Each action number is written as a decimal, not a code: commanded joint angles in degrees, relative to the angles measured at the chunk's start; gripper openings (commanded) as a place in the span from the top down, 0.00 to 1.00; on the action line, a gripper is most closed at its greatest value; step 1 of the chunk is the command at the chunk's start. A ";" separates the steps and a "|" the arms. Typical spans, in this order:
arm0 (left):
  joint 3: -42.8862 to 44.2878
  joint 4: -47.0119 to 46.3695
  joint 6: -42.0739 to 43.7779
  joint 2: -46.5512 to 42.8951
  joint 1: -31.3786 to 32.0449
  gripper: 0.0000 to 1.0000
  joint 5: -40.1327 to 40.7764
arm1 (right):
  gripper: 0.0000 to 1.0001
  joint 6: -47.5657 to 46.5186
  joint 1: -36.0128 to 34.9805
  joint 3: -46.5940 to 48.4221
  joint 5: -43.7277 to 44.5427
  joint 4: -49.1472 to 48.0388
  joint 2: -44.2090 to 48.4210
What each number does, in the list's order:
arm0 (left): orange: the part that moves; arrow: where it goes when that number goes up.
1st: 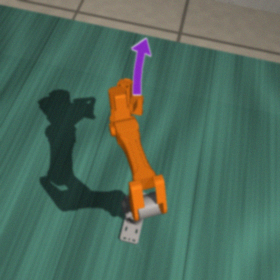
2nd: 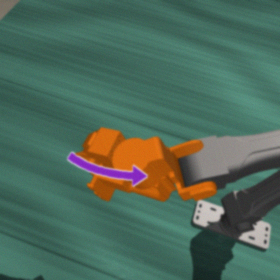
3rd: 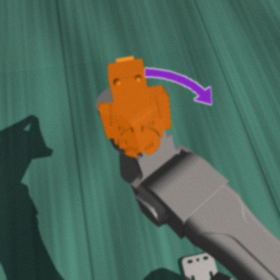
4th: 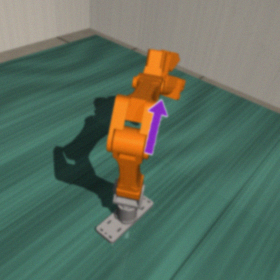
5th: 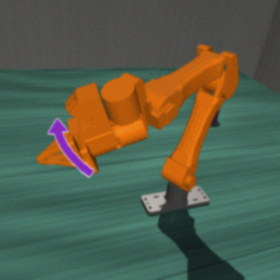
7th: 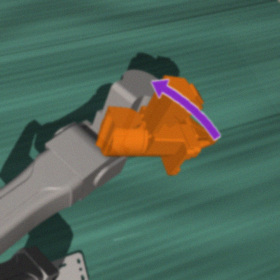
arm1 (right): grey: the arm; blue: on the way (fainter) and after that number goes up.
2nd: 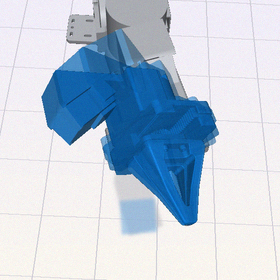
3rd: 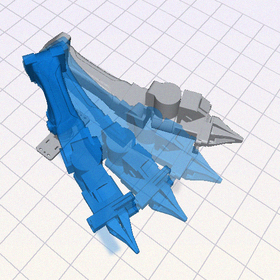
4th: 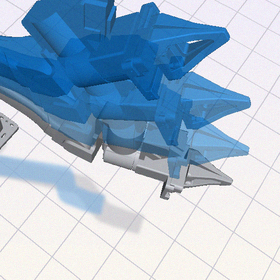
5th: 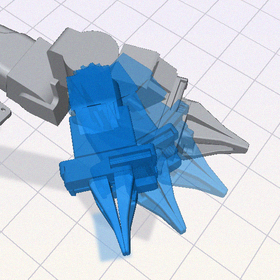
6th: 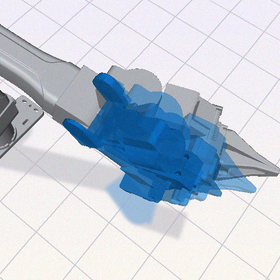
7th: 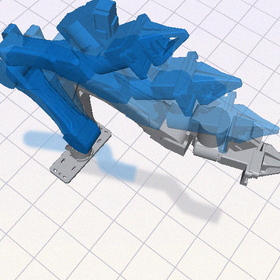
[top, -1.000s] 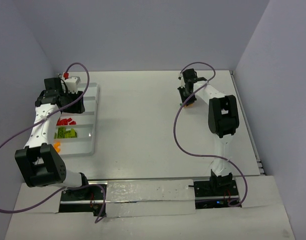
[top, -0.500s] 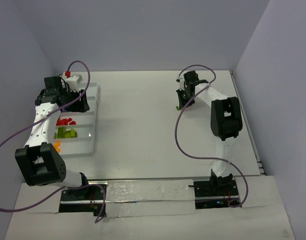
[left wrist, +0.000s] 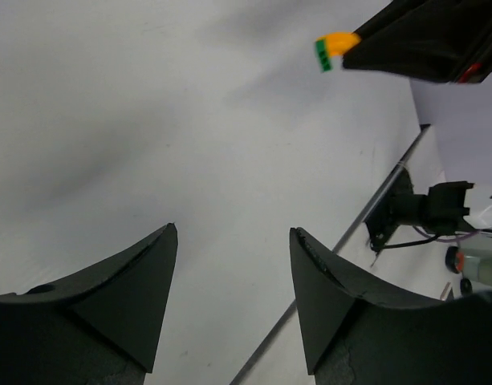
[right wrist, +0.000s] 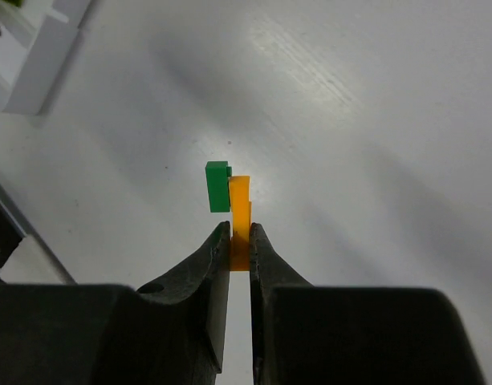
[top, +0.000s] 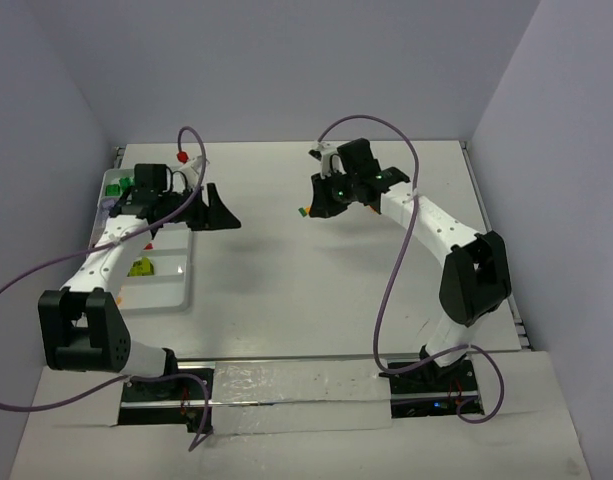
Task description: Sort the legos into containers by color
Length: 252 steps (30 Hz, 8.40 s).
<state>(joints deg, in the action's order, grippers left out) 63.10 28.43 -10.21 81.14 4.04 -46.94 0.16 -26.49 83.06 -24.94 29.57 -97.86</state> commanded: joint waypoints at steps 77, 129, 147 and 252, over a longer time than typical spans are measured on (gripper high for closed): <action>51.61 15.63 18.96 39.72 -17.22 1.00 32.87 | 1.00 1.77 -6.76 1.69 12.62 -0.93 1.18; 15.71 12.57 23.72 8.08 -7.13 0.47 -29.22 | 1.00 3.00 -7.51 0.54 -31.16 -7.19 3.19; 6.33 7.37 23.00 -4.00 8.47 0.55 -22.79 | 1.00 7.17 -11.56 3.68 -36.30 -7.54 2.85; 7.60 2.79 21.05 -4.05 -8.43 0.26 52.36 | 0.06 4.10 10.77 7.68 27.56 7.48 -1.63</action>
<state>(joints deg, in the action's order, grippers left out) 72.29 41.10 18.94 77.16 -8.92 -4.63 5.02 -16.45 86.52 -20.15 31.63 -97.01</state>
